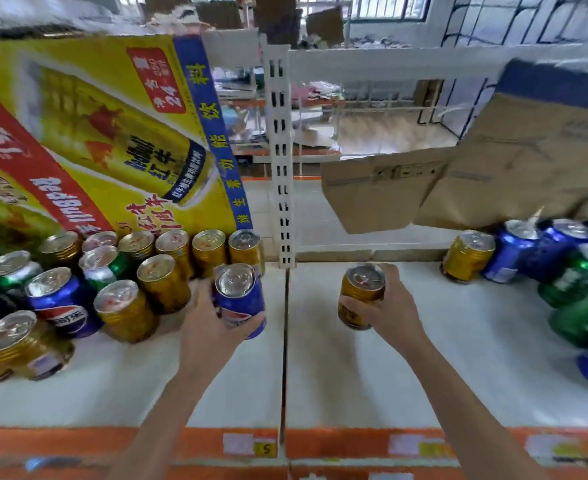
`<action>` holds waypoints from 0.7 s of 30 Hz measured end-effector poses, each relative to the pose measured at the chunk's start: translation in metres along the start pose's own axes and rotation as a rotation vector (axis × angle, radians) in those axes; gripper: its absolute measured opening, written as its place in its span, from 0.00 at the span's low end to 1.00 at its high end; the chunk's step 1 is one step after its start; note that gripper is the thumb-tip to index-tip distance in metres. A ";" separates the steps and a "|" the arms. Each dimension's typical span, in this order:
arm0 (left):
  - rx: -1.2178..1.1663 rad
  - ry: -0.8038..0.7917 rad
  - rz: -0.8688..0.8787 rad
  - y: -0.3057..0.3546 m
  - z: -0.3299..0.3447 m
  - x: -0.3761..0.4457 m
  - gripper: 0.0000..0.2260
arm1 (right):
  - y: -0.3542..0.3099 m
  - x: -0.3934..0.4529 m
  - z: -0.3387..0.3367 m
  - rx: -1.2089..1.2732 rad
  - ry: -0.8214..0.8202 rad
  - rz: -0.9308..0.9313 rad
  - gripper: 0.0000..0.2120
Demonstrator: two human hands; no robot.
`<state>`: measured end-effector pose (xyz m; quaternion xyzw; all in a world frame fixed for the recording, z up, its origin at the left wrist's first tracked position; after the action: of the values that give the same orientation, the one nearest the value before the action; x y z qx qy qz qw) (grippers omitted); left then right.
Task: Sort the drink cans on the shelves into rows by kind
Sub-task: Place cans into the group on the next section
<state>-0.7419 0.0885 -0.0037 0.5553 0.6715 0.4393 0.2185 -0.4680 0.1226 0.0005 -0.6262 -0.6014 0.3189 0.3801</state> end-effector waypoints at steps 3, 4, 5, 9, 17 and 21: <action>-0.093 -0.133 0.015 0.024 0.047 -0.004 0.39 | 0.030 0.000 -0.040 -0.081 0.086 0.069 0.33; -0.115 -0.166 0.015 0.030 0.062 -0.005 0.40 | 0.039 0.001 -0.054 -0.101 0.118 0.087 0.33; -0.133 -0.193 0.021 0.038 0.076 -0.007 0.41 | 0.049 0.002 -0.066 -0.120 0.151 0.107 0.34; -0.100 -0.252 0.089 0.075 0.122 -0.012 0.34 | 0.082 0.011 -0.117 -0.197 0.284 0.154 0.35; -0.089 -0.369 0.149 0.130 0.205 -0.019 0.35 | 0.123 0.032 -0.195 -0.306 0.373 0.220 0.36; -0.036 -0.396 0.173 0.155 0.243 -0.021 0.37 | 0.125 0.036 -0.203 -0.381 0.275 0.204 0.39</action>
<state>-0.4595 0.1525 -0.0049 0.6824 0.5573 0.3508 0.3173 -0.2277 0.1414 -0.0018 -0.7813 -0.5272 0.1485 0.2993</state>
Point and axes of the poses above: each hand's wrist, its own x-axis towards the middle knuckle, its own z-axis out of the palm, y = z × x, the point moved 4 cm from there along x, towards the middle knuckle, and after that the axes turned 2 degrees about -z, right-handed, at the moved point
